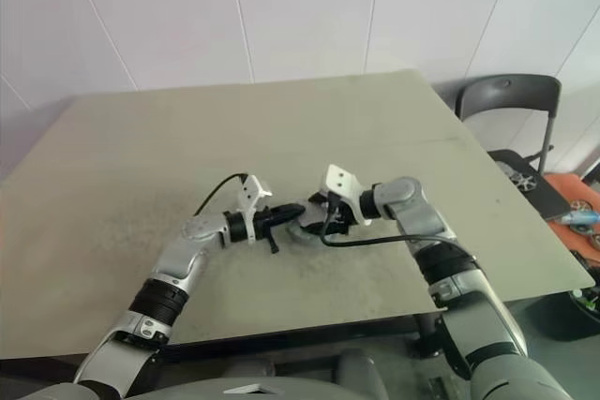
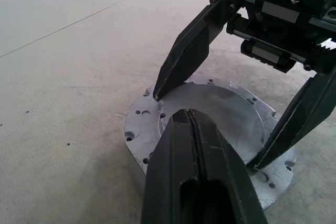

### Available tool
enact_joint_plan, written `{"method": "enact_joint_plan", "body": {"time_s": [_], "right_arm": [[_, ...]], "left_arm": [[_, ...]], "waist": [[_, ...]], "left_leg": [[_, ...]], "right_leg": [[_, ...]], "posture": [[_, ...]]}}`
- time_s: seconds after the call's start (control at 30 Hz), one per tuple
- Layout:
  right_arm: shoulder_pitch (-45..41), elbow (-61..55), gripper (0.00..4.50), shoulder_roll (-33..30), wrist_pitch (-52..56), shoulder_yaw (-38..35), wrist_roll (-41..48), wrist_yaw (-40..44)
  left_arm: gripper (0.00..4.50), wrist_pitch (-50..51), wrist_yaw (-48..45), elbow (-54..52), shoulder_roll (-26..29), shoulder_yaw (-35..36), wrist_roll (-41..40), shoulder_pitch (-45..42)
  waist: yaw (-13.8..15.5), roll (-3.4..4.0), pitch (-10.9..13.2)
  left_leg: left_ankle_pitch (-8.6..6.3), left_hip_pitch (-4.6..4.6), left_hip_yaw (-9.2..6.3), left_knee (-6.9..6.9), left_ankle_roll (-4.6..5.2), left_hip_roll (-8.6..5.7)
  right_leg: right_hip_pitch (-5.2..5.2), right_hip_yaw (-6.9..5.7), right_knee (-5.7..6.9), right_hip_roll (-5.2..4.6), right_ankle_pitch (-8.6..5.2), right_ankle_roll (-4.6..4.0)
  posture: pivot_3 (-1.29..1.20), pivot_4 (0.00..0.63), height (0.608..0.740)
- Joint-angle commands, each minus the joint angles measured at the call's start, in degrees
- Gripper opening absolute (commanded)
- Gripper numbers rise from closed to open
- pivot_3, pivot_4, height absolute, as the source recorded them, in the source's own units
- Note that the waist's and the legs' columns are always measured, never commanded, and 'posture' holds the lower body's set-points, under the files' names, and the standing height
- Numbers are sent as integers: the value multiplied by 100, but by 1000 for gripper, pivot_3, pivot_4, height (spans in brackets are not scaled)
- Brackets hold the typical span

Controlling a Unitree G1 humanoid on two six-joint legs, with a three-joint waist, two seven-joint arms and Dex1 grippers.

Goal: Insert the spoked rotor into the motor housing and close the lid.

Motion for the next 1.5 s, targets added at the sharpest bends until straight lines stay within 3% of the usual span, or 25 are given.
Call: {"method": "enact_joint_plan", "body": {"time_s": [0.03,0.07,0.13,0.2,0.57,1.0,1.5], "right_arm": [[102,51,3244,30,196,85,5,44],[93,53,3244,32,210,76,15,47],[95,5,3998,20,246,68,67,119],[102,-88,4458,40,337,11,178,169],[-180,-229,4458,129,1318,-606,1072,307],[-543,335,4458,181,1784,-1031,1386,49],[-1128,1968,4458,-172,3273,-739,833,-458]], "left_arm": [[0,299,63,302,91,-258,328,80],[0,287,79,306,84,-248,328,83],[0,270,116,302,77,-228,317,84],[0,214,207,332,83,-200,349,68],[0,137,213,378,135,-49,193,72],[0,402,-717,-162,141,-34,-383,166],[0,236,-587,-74,78,16,-245,105]], "waist": [[0,0,0],[0,0,0],[-1,1,1],[-9,0,1],[-8,2,2],[-6,11,9],[4,19,4]], "left_leg": [[0,8,-1,0,0,0],[-1,18,-2,-1,1,0],[-4,53,-3,-8,6,0],[-7,68,-3,-10,10,0],[-8,62,-5,-11,11,0],[-11,45,-4,-11,18,-2],[-11,-29,-3,-1,17,-8]], "right_leg": [[9,0,-1,0,-1,1],[19,-1,-2,0,-2,3],[49,-2,-7,-1,-14,21],[66,-2,-8,-1,-26,38],[57,-1,-8,-3,-25,38],[41,-1,-8,-6,-16,23],[-27,1,-4,-10,-12,17]], "posture": [[0,0,740],[0,0,740],[0,0,740],[0,0,740],[0,0,740],[0,0,740],[0,0,740]]}}
